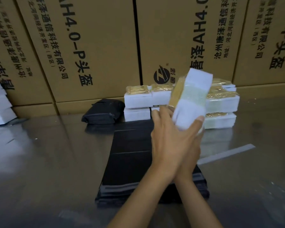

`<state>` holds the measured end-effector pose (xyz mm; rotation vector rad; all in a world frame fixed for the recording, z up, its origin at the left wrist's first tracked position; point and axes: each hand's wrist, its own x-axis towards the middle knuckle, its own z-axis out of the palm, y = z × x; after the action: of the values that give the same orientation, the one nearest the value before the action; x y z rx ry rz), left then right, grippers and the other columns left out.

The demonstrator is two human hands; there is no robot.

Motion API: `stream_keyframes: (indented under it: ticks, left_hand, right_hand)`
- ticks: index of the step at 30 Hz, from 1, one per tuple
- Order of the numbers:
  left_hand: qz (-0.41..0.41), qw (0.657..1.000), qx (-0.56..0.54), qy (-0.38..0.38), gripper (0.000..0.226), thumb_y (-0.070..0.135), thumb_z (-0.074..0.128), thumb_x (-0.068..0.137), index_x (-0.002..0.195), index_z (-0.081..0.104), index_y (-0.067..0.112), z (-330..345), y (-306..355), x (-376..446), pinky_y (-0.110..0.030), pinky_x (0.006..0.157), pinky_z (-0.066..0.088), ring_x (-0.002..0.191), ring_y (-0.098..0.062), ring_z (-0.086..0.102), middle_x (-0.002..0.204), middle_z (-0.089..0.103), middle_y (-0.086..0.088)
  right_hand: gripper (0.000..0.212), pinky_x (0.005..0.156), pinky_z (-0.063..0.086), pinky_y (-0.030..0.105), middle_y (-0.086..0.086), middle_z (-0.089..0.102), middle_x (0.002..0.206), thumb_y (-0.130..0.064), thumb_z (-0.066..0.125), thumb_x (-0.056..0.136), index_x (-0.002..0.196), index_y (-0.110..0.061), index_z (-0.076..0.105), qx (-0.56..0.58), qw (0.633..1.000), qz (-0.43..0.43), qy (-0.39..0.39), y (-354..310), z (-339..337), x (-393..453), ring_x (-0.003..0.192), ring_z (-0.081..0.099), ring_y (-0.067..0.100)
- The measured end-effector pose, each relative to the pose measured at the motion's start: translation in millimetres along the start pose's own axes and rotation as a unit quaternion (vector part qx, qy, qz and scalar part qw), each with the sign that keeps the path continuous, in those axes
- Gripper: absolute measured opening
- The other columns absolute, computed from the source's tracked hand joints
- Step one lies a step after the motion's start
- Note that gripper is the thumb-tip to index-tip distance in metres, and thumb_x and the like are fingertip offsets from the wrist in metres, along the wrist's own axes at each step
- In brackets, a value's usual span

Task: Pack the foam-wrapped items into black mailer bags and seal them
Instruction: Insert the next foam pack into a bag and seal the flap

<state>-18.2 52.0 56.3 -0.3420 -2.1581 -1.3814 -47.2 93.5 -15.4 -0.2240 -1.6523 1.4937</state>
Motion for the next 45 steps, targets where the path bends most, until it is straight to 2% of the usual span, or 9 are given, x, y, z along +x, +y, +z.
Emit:
stream_keyframes:
  ticks: [5,10,15,22,26,29,33,40,45]
  left_hand:
    - [0.023,0.983,0.041,-0.179,0.007,0.031,0.061,0.093,0.09,0.061,0.024,-48.3,-58.5,2.8,-0.019,0.072,0.046,0.085,-0.007,0.06,0.091,0.064,0.009]
    - [-0.154,0.856,0.24,-0.43,0.046,0.048,0.073,0.083,0.124,0.053,0.039,-101.2,-137.8,0.0,-0.036,0.113,0.031,0.132,-0.011,0.037,0.144,0.04,0.012]
    - [-0.063,0.928,0.201,-0.307,0.037,0.048,0.07,0.085,0.119,0.061,0.035,-88.2,-152.2,-14.7,-0.031,0.114,0.026,0.127,-0.002,0.041,0.125,0.046,0.028]
    - [0.019,0.95,0.221,-0.221,0.023,0.039,0.057,0.097,0.112,0.068,0.026,-65.3,-149.4,-14.9,-0.029,0.094,0.047,0.107,-0.007,0.061,0.113,0.068,0.013]
    - [0.007,0.938,0.189,-0.29,0.036,0.029,0.066,0.092,0.124,0.055,0.04,-77.7,-153.9,-11.8,-0.016,0.081,0.049,0.096,0.0,0.061,0.121,0.059,0.021]
    - [-0.02,0.944,0.169,-0.281,0.05,0.008,0.063,0.086,0.117,0.05,0.044,-95.1,-157.2,-11.9,-0.029,0.067,0.055,0.07,-0.012,0.065,0.116,0.061,0.013]
    - [-0.004,0.984,0.064,-0.168,0.04,-0.016,0.046,0.08,0.085,0.037,0.023,-99.0,-151.5,-14.2,-0.027,0.085,0.049,0.106,-0.009,0.063,0.109,0.067,0.006]
    - [0.03,0.989,0.053,-0.132,0.062,-0.022,0.04,0.078,0.077,0.074,0.03,-89.5,-143.8,-18.9,0.001,0.07,0.04,0.094,0.014,0.061,0.095,0.063,0.041]
    - [-0.035,0.987,-0.061,-0.144,0.036,0.017,0.058,0.094,0.104,0.064,0.051,-85.5,-137.4,-22.0,-0.025,0.093,0.052,0.117,-0.01,0.062,0.111,0.069,0.02]
  right_hand:
    - [0.067,0.09,0.056,0.03,-0.015,0.07,0.111,-0.034,0.088,0.07,0.129,-0.027,0.057,0.103,0.991,0.089,0.008,11.0,-45.3,2.8,0.101,0.067,0.003]
    - [0.051,0.076,0.059,0.031,-0.017,0.075,0.106,-0.041,0.08,0.068,0.115,-0.037,0.064,0.246,0.948,0.201,-0.026,11.3,-74.3,9.3,0.097,0.072,0.006]
    - [0.048,0.07,0.06,0.03,-0.004,0.074,0.117,-0.048,0.065,0.081,0.126,-0.03,0.063,0.355,0.883,0.299,-0.073,6.6,-82.3,10.3,0.104,0.072,0.014]
    - [0.048,0.086,0.06,0.041,0.002,0.071,0.124,-0.046,0.057,0.091,0.134,-0.024,0.059,0.426,0.842,0.319,-0.092,3.2,-87.1,11.5,0.114,0.068,0.021]
    - [0.051,0.085,0.06,0.043,0.004,0.07,0.126,-0.047,0.057,0.092,0.136,-0.023,0.058,0.456,0.82,0.334,-0.088,0.5,-89.5,10.5,0.115,0.068,0.024]
    - [0.048,0.082,0.061,0.042,0.005,0.071,0.124,-0.047,0.057,0.092,0.132,-0.022,0.06,0.449,0.821,0.338,-0.096,-0.6,-89.6,9.8,0.114,0.068,0.024]
    - [0.048,0.089,0.058,0.042,0.003,0.07,0.125,-0.05,0.058,0.088,0.128,-0.024,0.064,0.436,0.828,0.339,-0.099,2.5,-90.9,9.2,0.114,0.067,0.024]
    - [0.035,0.053,0.055,0.024,-0.007,0.069,0.071,-0.049,0.053,0.089,0.072,-0.03,0.076,0.423,0.818,0.377,-0.1,-10.4,-105.8,1.4,0.061,0.069,0.012]
    - [0.034,0.066,0.034,0.035,0.017,0.068,0.086,-0.001,0.03,0.092,0.068,-0.007,0.054,-0.013,0.945,0.319,0.066,-43.8,-91.3,-18.0,0.074,0.064,0.033]
